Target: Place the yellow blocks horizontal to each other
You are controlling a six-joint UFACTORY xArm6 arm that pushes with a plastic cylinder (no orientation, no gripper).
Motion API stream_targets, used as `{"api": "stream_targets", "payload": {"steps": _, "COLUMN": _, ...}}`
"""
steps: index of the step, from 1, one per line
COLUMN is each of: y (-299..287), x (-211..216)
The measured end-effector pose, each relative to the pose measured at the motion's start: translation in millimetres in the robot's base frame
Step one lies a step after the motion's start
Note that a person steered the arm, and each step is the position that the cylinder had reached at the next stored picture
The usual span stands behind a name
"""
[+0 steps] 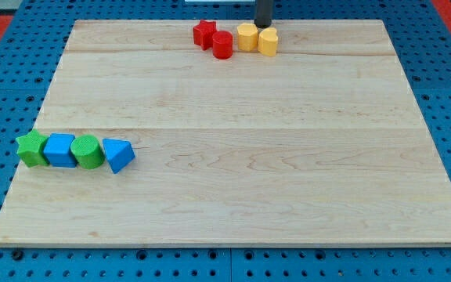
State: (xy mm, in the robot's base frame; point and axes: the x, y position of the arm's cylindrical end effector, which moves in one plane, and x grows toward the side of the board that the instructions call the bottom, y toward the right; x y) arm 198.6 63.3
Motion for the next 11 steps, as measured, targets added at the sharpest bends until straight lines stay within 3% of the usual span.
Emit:
{"api": "stream_targets", "payload": {"steps": 4, "y": -9, "x": 6}}
{"api": "stream_targets", "payload": {"steps": 7, "y": -9, "x": 43}}
{"api": "stream_targets", "payload": {"steps": 9, "y": 21, "x": 24}}
{"api": "stream_targets", "payload": {"steps": 10, "y": 7, "x": -6}}
{"api": "stream_targets", "payload": {"steps": 11, "y": -32, "x": -5}}
